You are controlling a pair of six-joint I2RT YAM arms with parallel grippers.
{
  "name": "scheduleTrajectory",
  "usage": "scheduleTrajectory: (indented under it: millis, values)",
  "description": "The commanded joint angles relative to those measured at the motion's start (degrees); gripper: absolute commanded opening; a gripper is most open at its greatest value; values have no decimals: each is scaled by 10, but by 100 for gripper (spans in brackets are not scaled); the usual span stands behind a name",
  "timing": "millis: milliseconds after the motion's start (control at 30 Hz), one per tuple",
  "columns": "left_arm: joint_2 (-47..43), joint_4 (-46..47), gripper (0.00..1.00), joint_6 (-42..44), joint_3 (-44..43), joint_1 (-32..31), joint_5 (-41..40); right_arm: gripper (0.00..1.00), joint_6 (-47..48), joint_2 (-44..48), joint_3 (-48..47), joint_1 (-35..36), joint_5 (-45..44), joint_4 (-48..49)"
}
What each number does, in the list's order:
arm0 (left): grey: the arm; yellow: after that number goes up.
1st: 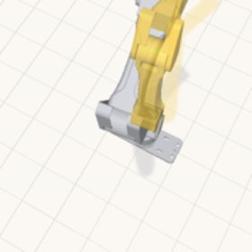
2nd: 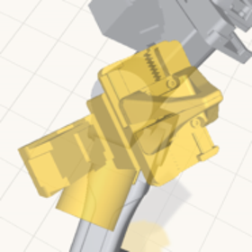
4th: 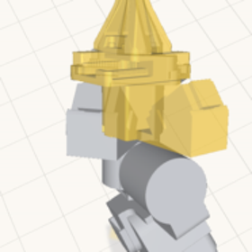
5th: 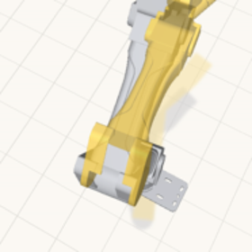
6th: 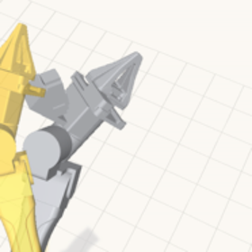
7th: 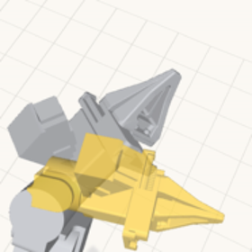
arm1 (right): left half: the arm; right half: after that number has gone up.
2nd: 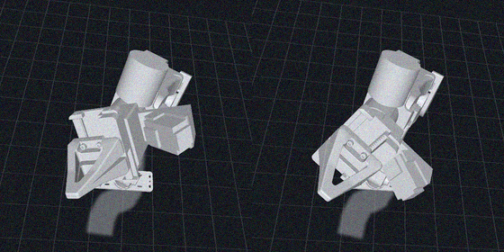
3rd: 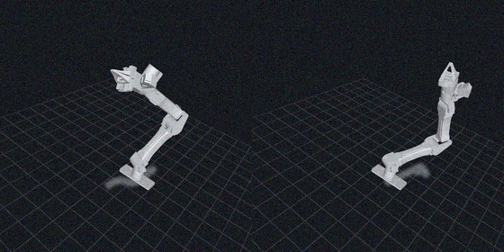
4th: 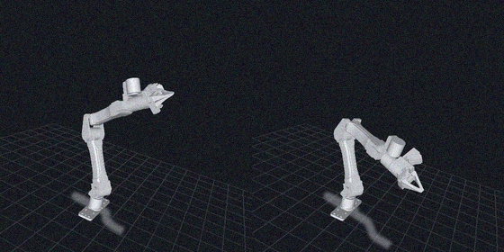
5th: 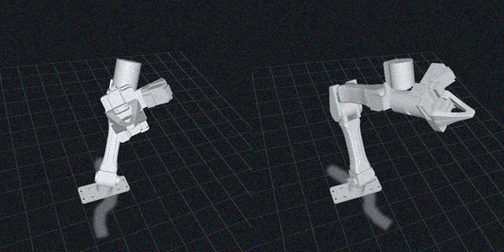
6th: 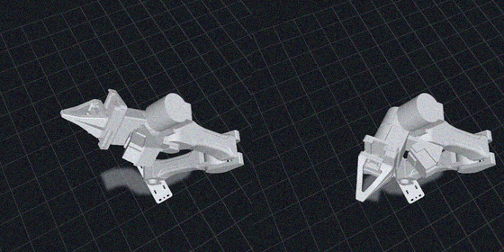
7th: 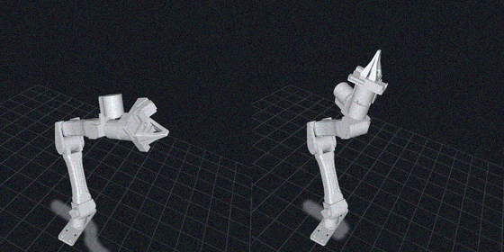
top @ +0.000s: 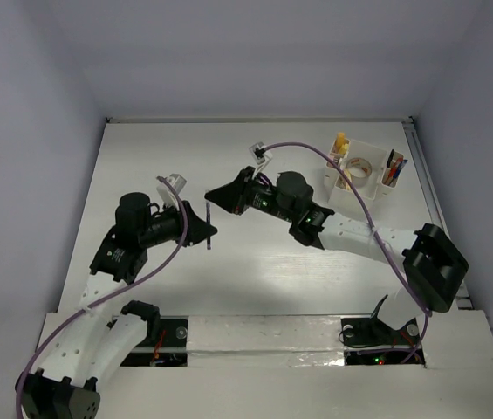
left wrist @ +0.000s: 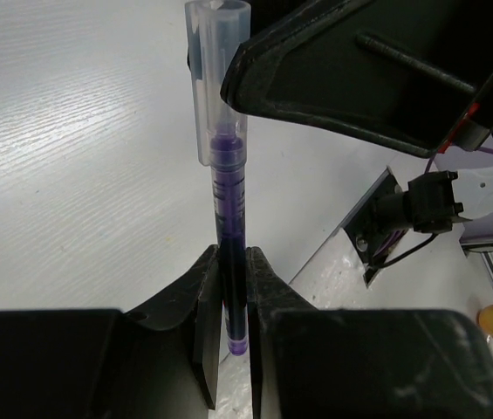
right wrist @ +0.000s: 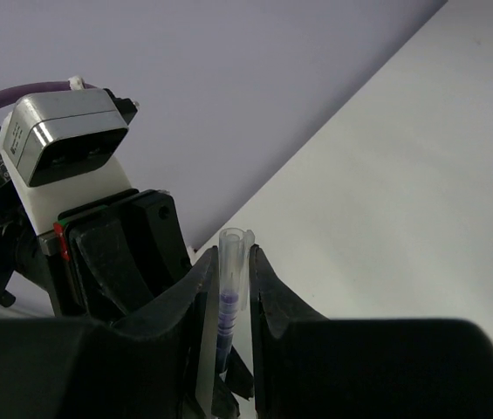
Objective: Sort the stationery into containers
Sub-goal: Close the pen cap on the pen.
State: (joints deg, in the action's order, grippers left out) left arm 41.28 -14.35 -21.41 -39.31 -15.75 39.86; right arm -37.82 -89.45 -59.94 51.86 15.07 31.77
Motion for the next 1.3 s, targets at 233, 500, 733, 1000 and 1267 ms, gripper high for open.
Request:
scheduleTrajectory:
  millis: [233,500,733,1000,1267]
  values:
    - [8,197,0,1,-119,7,-45,0,-31,-35,117,71,87,-65]
    - [24,224,0,-14,-120,7,-43,0,-45,-34,151,88,85,-38]
    - [31,226,0,-17,-106,7,-35,0,-52,3,171,88,57,-33]
    - [0,200,0,-6,-33,7,-53,50,-33,109,184,52,24,-84]
    - [-23,230,0,-44,31,7,12,84,-4,162,131,-45,114,-86]
